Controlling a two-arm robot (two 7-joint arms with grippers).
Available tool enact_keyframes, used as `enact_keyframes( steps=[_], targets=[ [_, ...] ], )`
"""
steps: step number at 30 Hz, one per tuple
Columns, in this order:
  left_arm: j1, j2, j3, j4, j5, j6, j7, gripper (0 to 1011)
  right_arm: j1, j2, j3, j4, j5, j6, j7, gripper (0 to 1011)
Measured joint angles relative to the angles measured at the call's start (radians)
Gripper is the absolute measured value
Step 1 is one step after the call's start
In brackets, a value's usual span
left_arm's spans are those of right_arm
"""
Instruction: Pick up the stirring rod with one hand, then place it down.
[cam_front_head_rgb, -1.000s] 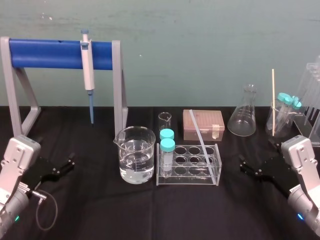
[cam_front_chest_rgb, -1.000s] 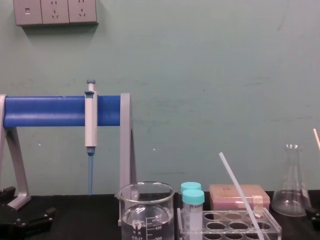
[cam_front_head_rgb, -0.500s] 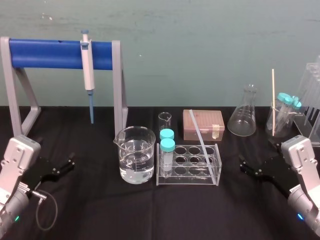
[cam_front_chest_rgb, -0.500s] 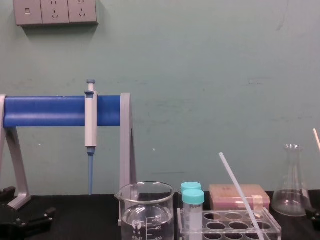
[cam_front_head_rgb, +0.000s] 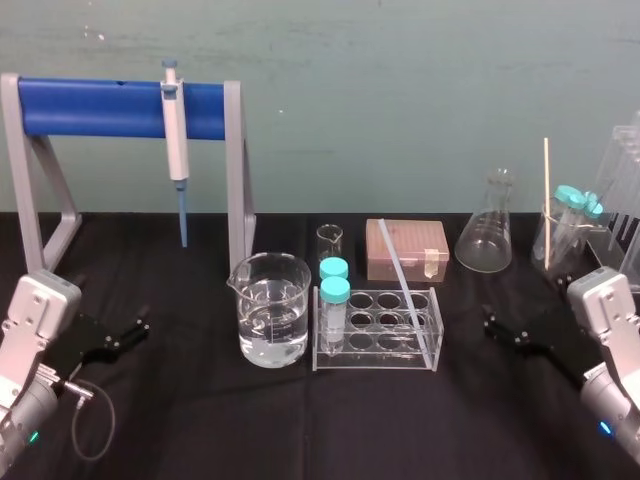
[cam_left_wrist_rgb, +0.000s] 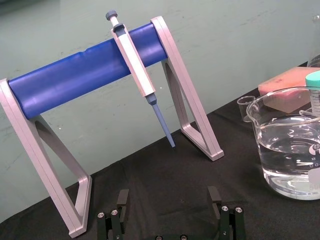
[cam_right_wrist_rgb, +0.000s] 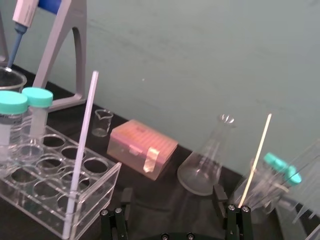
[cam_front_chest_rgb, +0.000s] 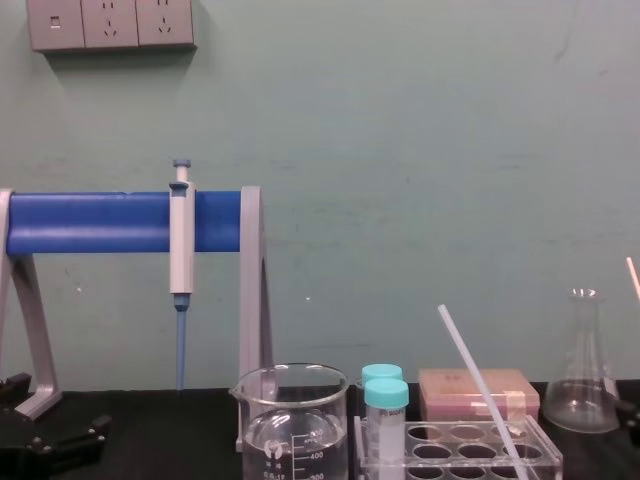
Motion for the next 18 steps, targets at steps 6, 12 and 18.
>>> enact_keyframes(
  steps=[6, 12, 18],
  targets=[
    [0.000, 0.000, 0.000, 0.000, 0.000, 0.000, 0.000, 1000, 0.014, 0.005, 0.012, 0.006, -0.032, -0.066, 0.031, 1000],
    [0.000, 0.000, 0.000, 0.000, 0.000, 0.000, 0.000, 1000, 0.041, 0.001, 0.009, 0.019, -0.046, -0.118, 0.083, 1000],
    [0.000, 0.000, 0.000, 0.000, 0.000, 0.000, 0.000, 1000, 0.093, -0.021, 0.004, 0.056, -0.032, -0.166, 0.168, 1000]
  ],
)
